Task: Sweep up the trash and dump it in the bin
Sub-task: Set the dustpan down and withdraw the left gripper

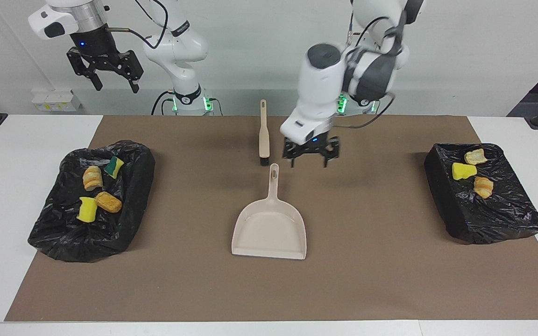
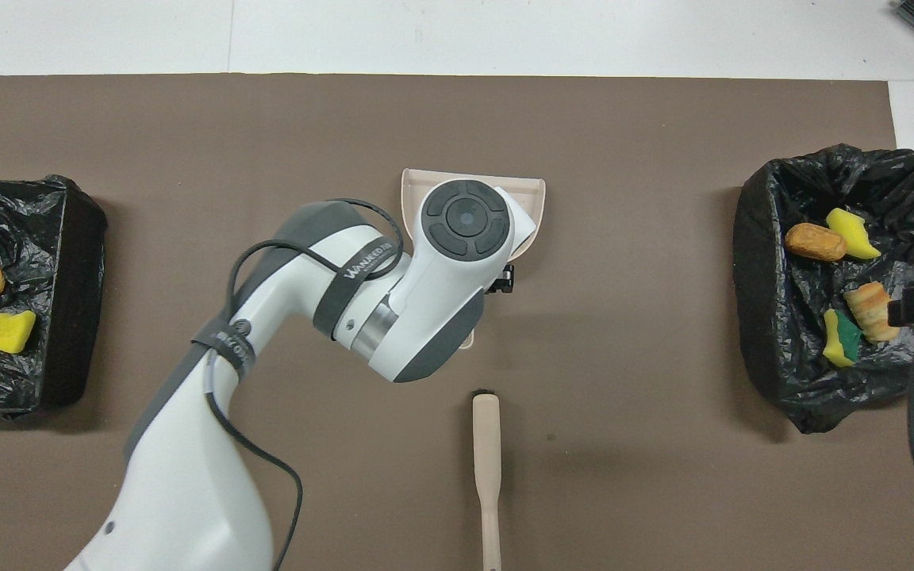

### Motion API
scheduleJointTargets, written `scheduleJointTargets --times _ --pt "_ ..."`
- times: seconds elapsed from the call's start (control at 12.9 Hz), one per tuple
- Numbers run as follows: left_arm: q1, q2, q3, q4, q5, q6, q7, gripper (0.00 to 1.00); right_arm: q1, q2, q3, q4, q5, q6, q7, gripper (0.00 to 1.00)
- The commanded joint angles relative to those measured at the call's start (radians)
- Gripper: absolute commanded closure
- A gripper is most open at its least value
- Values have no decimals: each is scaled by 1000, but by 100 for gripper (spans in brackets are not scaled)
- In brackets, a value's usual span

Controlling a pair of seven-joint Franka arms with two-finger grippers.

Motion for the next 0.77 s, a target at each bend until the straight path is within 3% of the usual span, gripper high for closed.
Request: scheduleJointTargets --times 0.0,0.31,0.7 --pt "130 -196 -12 -108 6 -89 115 0 -3 -5 9 25 17 -17 -4 0" --pt "285 -328 -6 -119 -35 -209 366 0 -4 -11 0 24 17 -21 -3 0" --pt "420 -294 -1 -31 -153 -269 448 0 -4 -11 0 24 17 -21 -4 0"
